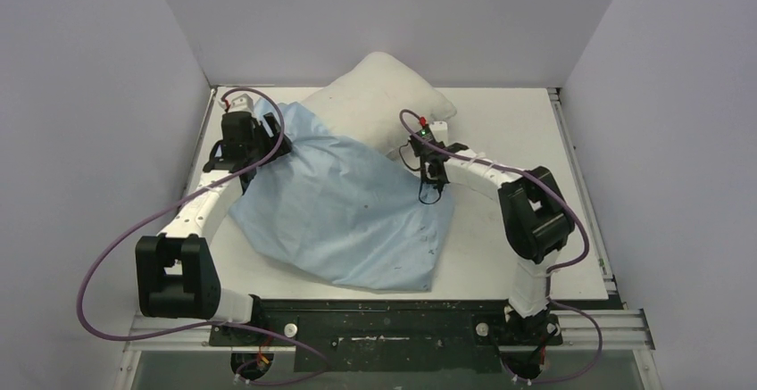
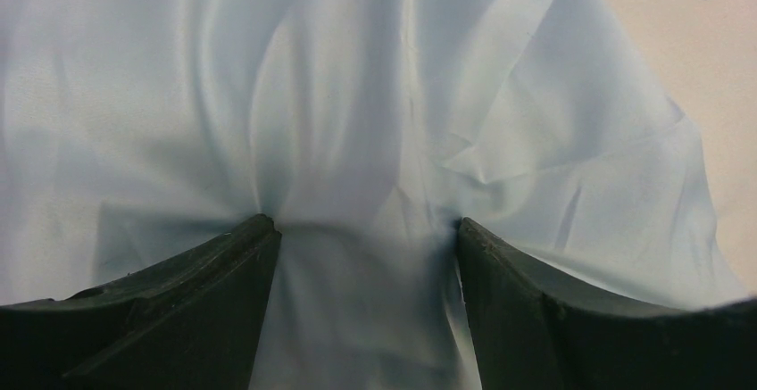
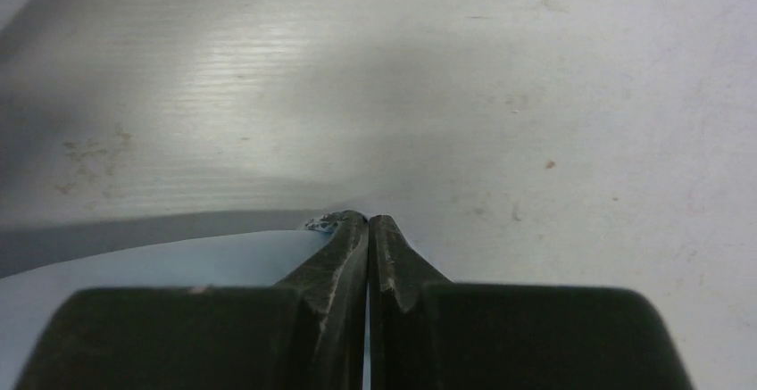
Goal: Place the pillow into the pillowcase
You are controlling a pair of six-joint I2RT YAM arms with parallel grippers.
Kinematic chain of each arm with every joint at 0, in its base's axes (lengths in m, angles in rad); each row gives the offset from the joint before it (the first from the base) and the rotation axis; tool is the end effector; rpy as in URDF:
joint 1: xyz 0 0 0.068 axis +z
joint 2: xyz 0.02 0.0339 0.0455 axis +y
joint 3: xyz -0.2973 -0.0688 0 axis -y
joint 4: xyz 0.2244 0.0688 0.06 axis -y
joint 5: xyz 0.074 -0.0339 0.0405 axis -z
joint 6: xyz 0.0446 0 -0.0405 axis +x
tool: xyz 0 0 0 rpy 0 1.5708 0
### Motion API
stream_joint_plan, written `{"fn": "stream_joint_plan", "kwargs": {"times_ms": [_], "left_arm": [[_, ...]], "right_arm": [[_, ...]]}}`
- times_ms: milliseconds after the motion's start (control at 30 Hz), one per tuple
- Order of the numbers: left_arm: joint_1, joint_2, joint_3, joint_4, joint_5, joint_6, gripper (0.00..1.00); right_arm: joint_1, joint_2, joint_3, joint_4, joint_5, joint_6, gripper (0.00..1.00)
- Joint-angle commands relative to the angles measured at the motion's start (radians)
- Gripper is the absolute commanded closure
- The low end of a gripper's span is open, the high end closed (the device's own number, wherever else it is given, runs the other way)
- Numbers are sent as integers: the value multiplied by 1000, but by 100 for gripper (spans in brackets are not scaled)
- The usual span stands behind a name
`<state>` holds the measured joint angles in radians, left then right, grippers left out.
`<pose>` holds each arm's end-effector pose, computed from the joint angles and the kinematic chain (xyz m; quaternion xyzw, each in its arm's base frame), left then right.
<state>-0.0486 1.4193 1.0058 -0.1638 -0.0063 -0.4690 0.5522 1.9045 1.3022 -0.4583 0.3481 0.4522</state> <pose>0.3038 -0.0145 0.3074 -0.1849 0.8595 -0.1193 0.4614 0.3425 0.1931 0.2155 -0.0040 0.9540 -0.0272 0.2985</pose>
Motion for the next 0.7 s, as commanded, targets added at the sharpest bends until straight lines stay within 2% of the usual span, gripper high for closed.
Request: {"fn": "stream_joint_plan", "kwargs": {"times_ms": [0,267,433,567,667], "left_arm": [[3,1,-12,4,-37,-5,29],[10,29,-11,-12,-69,-5,29],[16,44,-10,-15,-85,-1,29],[22,58,-3,-18,-92,2,29],[24,67,10,-22,-92,-1,29]], "right_arm": [[-104,-157,-84,55,-46,8,100],[-279,-532,-376,262,-309,130,100],[-458,-740,-575,480,-585,291,100],[-624,-784,-673,682,-839,462,100],[-676,-754,-742,891,-1019,619,100]]}}
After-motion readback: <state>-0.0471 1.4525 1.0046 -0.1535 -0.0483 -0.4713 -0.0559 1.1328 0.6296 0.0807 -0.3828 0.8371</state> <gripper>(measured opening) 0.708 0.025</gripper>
